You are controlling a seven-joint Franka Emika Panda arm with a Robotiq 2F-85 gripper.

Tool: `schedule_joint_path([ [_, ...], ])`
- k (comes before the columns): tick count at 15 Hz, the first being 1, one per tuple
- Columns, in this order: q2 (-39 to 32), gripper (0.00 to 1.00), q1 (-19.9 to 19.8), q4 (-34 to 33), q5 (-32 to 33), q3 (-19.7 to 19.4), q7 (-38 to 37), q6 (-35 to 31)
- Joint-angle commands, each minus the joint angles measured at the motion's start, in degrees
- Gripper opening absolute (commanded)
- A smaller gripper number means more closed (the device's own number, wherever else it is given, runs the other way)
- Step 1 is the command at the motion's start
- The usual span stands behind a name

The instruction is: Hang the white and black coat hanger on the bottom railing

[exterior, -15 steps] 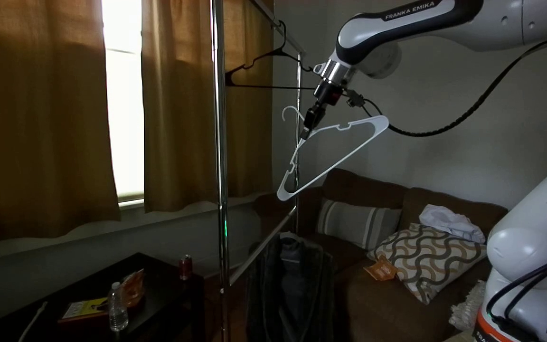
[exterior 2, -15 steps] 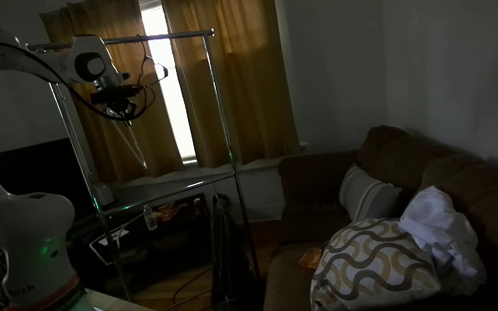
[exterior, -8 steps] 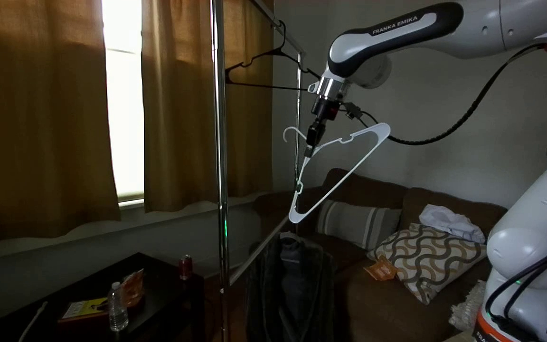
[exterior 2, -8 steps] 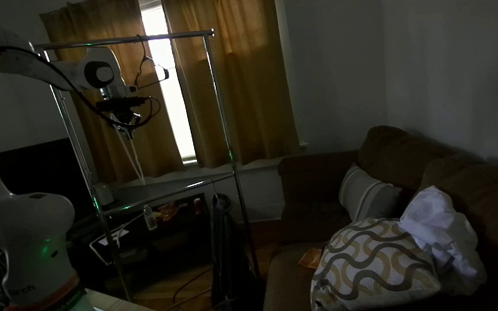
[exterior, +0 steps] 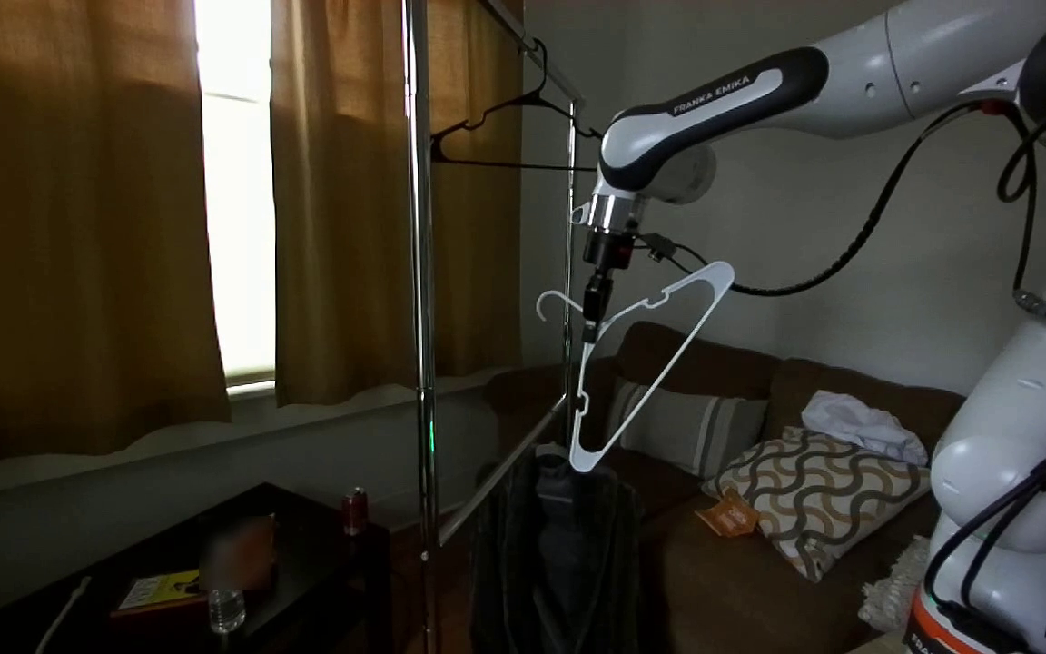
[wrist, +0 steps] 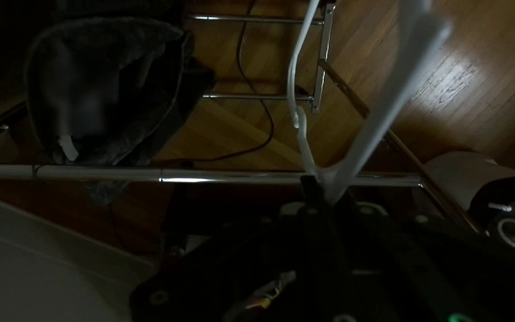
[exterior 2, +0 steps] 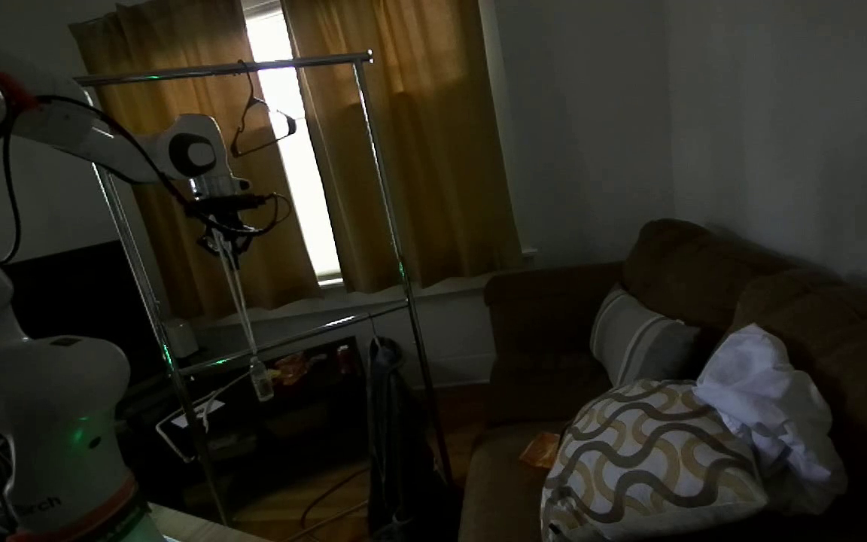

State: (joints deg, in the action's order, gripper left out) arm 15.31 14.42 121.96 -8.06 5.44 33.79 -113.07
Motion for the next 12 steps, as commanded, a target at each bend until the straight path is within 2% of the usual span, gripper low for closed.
schedule_joint_path([
  [1,-3.57,0.02,0.21,1.59,1.35,1.63,1.36,-3.06],
  [6,-9.48,0.02,0.07,3.06,2.53,3.94,2.06,-8.5],
  [12,-15.83,0.02,-0.63,6.5,2.36,5.04,0.41,-22.96],
])
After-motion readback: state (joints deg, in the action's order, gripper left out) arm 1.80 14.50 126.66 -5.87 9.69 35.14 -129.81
